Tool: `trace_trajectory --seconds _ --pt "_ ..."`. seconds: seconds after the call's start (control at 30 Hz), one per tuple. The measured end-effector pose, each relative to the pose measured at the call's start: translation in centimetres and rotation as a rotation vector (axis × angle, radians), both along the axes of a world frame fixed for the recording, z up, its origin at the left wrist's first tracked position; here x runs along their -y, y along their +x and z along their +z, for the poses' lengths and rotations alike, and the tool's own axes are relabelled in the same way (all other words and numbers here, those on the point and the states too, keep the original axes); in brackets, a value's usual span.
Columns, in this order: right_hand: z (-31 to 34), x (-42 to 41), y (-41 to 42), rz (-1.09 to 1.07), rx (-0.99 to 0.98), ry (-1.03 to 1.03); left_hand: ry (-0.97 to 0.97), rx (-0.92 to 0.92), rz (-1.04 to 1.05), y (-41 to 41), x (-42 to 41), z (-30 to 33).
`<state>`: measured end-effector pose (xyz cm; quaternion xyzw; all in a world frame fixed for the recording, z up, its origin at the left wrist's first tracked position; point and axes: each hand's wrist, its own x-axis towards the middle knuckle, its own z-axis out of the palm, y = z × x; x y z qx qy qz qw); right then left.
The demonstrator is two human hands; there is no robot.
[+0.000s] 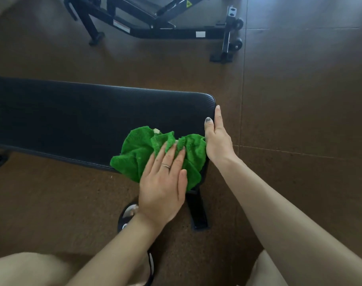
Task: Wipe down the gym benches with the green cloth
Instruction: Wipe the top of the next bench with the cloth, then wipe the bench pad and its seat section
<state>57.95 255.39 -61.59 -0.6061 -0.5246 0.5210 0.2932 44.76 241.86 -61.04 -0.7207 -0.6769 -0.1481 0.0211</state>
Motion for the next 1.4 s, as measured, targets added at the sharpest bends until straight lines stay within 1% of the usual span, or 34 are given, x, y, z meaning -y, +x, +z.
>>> trace_trajectory --seconds 0.07,0.13,0.2,0.27,0.37,0.5,0.57,0.73,0.8,0.87,0.93,1.0,1.03,1.1,1.13,1.17,1.2,1.3,1.4 --pt "0.1 -0.2 0.6 0.005 -0.07 -0.042 -0.098 -0.066 -0.059 -0.3 -0.4 0.8" --pt "0.3 -0.8 0.7 -0.01 -0.128 -0.07 -0.18 -0.085 -0.111 -0.8 -2.0 1.7" --pt "0.1 -2.1 0.5 -0.055 -0.175 -0.151 -0.246 -0.005 -0.115 -0.8 -5.0 2.4" --pt "-0.2 -3.6 0.1 -0.103 -0.225 -0.244 -0.313 0.068 -0.076 -0.6 -8.5 2.6" --pt "1.0 -5.1 -0.1 -0.128 -0.227 -0.307 -0.348 0.09 -0.048 -0.3 -12.8 2.4" --pt "0.5 -6.5 -0.3 -0.14 -0.199 -0.32 -0.367 0.099 -0.067 -0.9 -16.2 2.0" --pt "0.4 -7.0 -0.9 -0.15 -0.16 -0.3 -0.364 0.113 -0.087 -1.2 -17.7 1.9" --pt "2.0 -8.1 -2.4 -0.212 0.04 -0.1 -0.371 0.112 -0.124 -1.6 -20.5 1.6" --pt "3.9 -8.0 -2.8 -0.142 0.059 -0.079 -0.39 0.147 -0.159 -2.0 -21.6 2.7" --pt "5.7 -7.5 -2.8 -0.069 0.036 -0.138 -0.491 0.216 -0.148 -2.8 -23.4 5.4" --pt "8.4 -6.7 -2.8 -0.11 -0.015 -0.236 -0.601 0.329 -0.108 -3.9 -24.7 8.7" --pt "12.2 -6.1 -3.1 -0.196 -0.078 -0.309 -0.652 0.535 -0.044 -5.0 -24.8 12.2" --pt "14.3 -6.0 -3.4 -0.217 -0.144 -0.353 -0.664 0.655 0.012 -5.5 -24.4 14.1" --pt "18.8 -5.6 -4.3 -0.242 -0.331 -0.45 -0.694 0.911 0.171 -6.1 -23.2 18.1" --pt "21.1 -5.3 -4.7 -0.246 -0.386 -0.486 -0.722 1.025 0.257 -6.4 -22.6 20.3" --pt "23.5 -4.9 -5.0 -0.238 -0.394 -0.515 -0.757 1.107 0.327 -6.7 -22.2 22.6" --pt "25.9 -4.6 -5.3 -0.237 -0.382 -0.543 -0.789 1.158 0.369 -7.2 -21.9 25.1" --pt "33.1 -3.9 -5.1 -0.281 -0.383 -0.618 -0.921 1.263 0.396 -7.8 -22.3 32.4" --pt "39.2 -5.1 -3.8 -0.284 -0.385 -0.602 -1.07 1.275 0.358 -7.1 -24.4 38.8"
